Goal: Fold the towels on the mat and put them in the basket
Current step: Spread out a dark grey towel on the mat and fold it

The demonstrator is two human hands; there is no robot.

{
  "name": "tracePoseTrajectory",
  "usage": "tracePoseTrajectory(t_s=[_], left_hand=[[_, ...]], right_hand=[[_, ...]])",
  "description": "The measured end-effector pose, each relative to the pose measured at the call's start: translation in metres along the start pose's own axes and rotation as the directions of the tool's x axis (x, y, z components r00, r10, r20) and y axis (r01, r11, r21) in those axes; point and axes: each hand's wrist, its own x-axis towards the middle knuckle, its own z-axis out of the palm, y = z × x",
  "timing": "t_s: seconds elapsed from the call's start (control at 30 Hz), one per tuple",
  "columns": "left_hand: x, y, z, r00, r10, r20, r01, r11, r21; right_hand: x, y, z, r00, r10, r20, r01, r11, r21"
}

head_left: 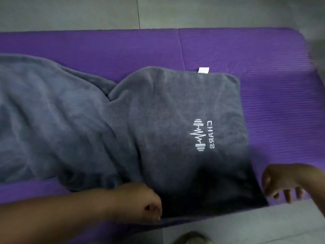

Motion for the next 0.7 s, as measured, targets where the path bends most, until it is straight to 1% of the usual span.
tracePoseTrajectory(t_s=[0.03, 0.07, 0.1, 0.13, 0.17, 0.2, 0.23, 0.27, 0.3, 0.33, 0.37, 0.4, 0.43, 0.47, 0.5, 0.53, 0.6, 0.63, 0.67, 0.7], left_hand=[[0.002, -0.009, -0.007, 0.988, 0.000, -0.152, 0.004, 1.000, 0.023], [0.004, -0.020, -0.017, 0.937, -0.037, -0.348, 0.047, 0.999, 0.018], [0.006, -0.033, -0.032, 0.832, -0.072, -0.551, 0.092, 0.996, 0.008], [0.007, -0.045, -0.049, 0.699, -0.065, -0.712, 0.111, 0.994, 0.018], [0.008, -0.057, -0.066, 0.586, -0.036, -0.809, 0.141, 0.988, 0.057], [0.011, -0.070, -0.085, 0.508, -0.046, -0.860, 0.190, 0.980, 0.060], [0.014, -0.084, -0.102, 0.439, -0.118, -0.891, 0.265, 0.964, 0.002], [0.017, -0.095, -0.119, 0.382, -0.207, -0.901, 0.336, 0.939, -0.073], [0.018, -0.104, -0.134, 0.336, -0.298, -0.893, 0.395, 0.906, -0.154], [0.019, -0.114, -0.144, 0.312, -0.367, -0.877, 0.438, 0.874, -0.210], [0.019, -0.122, -0.152, 0.313, -0.417, -0.853, 0.482, 0.844, -0.235], [0.019, -0.131, -0.157, 0.341, -0.460, -0.820, 0.528, 0.815, -0.237], [0.019, -0.138, -0.160, 0.379, -0.499, -0.779, 0.579, 0.785, -0.221], [0.018, -0.143, -0.163, 0.408, -0.520, -0.751, 0.623, 0.760, -0.187], [0.018, -0.144, -0.167, 0.421, -0.528, -0.738, 0.653, 0.741, -0.157], [0.018, -0.145, -0.168, 0.419, -0.525, -0.740, 0.671, 0.729, -0.137], [0.020, -0.140, -0.167, 0.420, -0.538, -0.731, 0.699, 0.705, -0.117], [0.019, -0.139, -0.165, 0.414, -0.557, -0.720, 0.703, 0.698, -0.136], [0.015, -0.140, -0.166, 0.399, -0.560, -0.726, 0.688, 0.706, -0.166], [0.011, -0.142, -0.170, 0.360, -0.550, -0.754, 0.665, 0.718, -0.206]], right_hand=[[0.000, -0.003, -0.006, 0.998, 0.010, -0.057, -0.010, 1.000, -0.004], [0.003, -0.007, -0.016, 0.985, -0.015, -0.172, 0.021, 0.999, 0.034], [0.008, -0.013, -0.030, 0.936, -0.047, -0.349, 0.085, 0.992, 0.094], [0.015, -0.018, -0.046, 0.846, -0.060, -0.530, 0.166, 0.974, 0.155], [0.019, -0.025, -0.063, 0.755, -0.059, -0.654, 0.213, 0.964, 0.159], [0.017, -0.033, -0.075, 0.716, -0.029, -0.697, 0.230, 0.953, 0.197], [0.021, -0.036, -0.086, 0.694, -0.013, -0.720, 0.265, 0.934, 0.239], [0.022, -0.035, -0.094, 0.655, 0.017, -0.755, 0.336, 0.889, 0.312], [0.021, -0.032, -0.103, 0.608, 0.066, -0.791, 0.418, 0.821, 0.390], [0.019, -0.030, -0.113, 0.528, 0.170, -0.832, 0.508, 0.722, 0.470], [0.019, -0.029, -0.124, 0.424, 0.285, -0.860, 0.575, 0.649, 0.498], [0.022, -0.030, -0.134, 0.356, 0.355, -0.864, 0.599, 0.624, 0.503], [0.025, -0.035, -0.141, 0.340, 0.364, -0.867, 0.597, 0.629, 0.498], [0.030, -0.043, -0.146, 0.351, 0.341, -0.872, 0.584, 0.648, 0.489], [0.034, -0.052, -0.147, 0.359, 0.313, -0.879, 0.562, 0.680, 0.471], [0.037, -0.059, -0.149, 0.358, 0.293, -0.887, 0.546, 0.705, 0.453], [0.040, -0.065, -0.152, 0.319, 0.257, -0.912, 0.543, 0.740, 0.398], [0.039, -0.065, -0.153, 0.299, 0.220, -0.929, 0.522, 0.777, 0.352], [0.037, -0.063, -0.157, 0.278, 0.187, -0.942, 0.500, 0.809, 0.308], [0.032, -0.059, -0.162, 0.247, 0.185, -0.951, 0.486, 0.826, 0.287]])
